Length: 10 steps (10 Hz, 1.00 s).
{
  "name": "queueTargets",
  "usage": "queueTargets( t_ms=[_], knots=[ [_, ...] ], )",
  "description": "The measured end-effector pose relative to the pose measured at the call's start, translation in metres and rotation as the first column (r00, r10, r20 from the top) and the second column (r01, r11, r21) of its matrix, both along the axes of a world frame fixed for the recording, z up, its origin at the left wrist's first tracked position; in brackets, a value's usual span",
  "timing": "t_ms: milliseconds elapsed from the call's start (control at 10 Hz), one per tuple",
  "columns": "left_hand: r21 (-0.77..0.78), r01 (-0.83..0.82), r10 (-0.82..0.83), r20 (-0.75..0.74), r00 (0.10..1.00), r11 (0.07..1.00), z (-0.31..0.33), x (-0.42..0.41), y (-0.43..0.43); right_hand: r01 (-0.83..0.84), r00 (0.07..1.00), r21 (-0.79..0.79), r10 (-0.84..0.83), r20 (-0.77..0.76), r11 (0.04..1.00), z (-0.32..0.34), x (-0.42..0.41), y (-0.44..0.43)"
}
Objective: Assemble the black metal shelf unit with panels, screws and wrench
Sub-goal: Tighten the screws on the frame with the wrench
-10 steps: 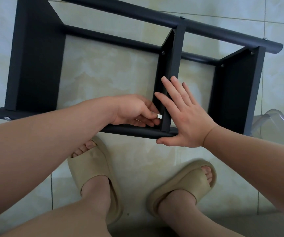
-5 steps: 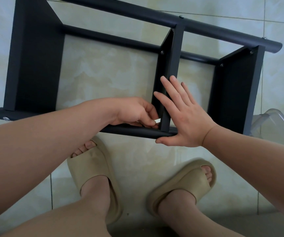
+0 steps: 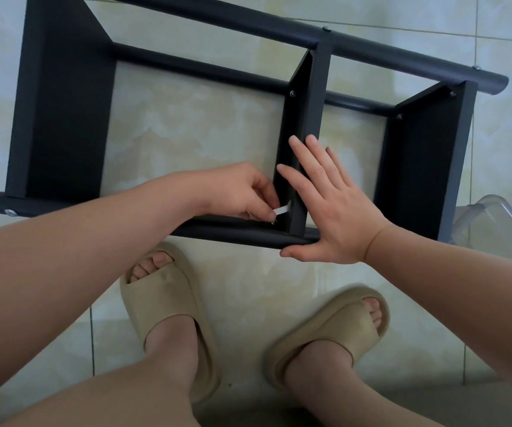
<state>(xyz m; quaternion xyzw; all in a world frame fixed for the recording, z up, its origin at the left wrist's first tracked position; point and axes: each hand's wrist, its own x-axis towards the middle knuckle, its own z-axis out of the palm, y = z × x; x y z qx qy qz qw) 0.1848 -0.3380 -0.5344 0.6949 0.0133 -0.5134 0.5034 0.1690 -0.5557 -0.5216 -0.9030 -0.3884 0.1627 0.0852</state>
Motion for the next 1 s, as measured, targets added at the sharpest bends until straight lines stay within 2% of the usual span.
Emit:
queueTargets(
  t_ms=[100,200,300,500,600,800,1000],
  knots=[
    [0.088,0.068,-0.079,0.132,0.988,0.994,0.000,0.004,-0.002,0.000,1.000,0.000,0.000,0.002,1.000,0.000,0.000,0.000],
    [0.082,0.052,-0.061,0.110,0.992,0.995,-0.001,0.002,-0.004,0.001,1.000,0.004,-0.001,0.001,1.000,0.000,0.000,0.000],
    [-0.002,-0.073,0.073,-0.084,0.994,0.997,0.002,-0.002,-0.007,-0.001,1.000,0.003,0.001,-0.002,1.000,0.000,0.000,0.000],
    [-0.136,-0.283,0.215,-0.376,0.902,0.949,0.006,-0.001,-0.010,0.002,1.000,0.022,-0.002,-0.002,1.000,0.000,0.000,0.000],
    [-0.131,-0.337,0.257,-0.415,0.873,0.932,0.006,-0.002,-0.013,0.001,1.000,0.022,-0.001,0.001,1.000,-0.001,0.000,0.000],
    [-0.052,-0.338,0.303,-0.331,0.894,0.940,0.001,-0.004,-0.014,-0.001,1.000,0.011,0.001,-0.001,1.000,-0.001,0.000,0.000],
    [-0.044,-0.402,0.355,-0.387,0.851,0.915,0.003,-0.003,-0.012,0.000,1.000,0.018,0.000,-0.001,1.000,-0.001,0.000,0.000]
  ],
)
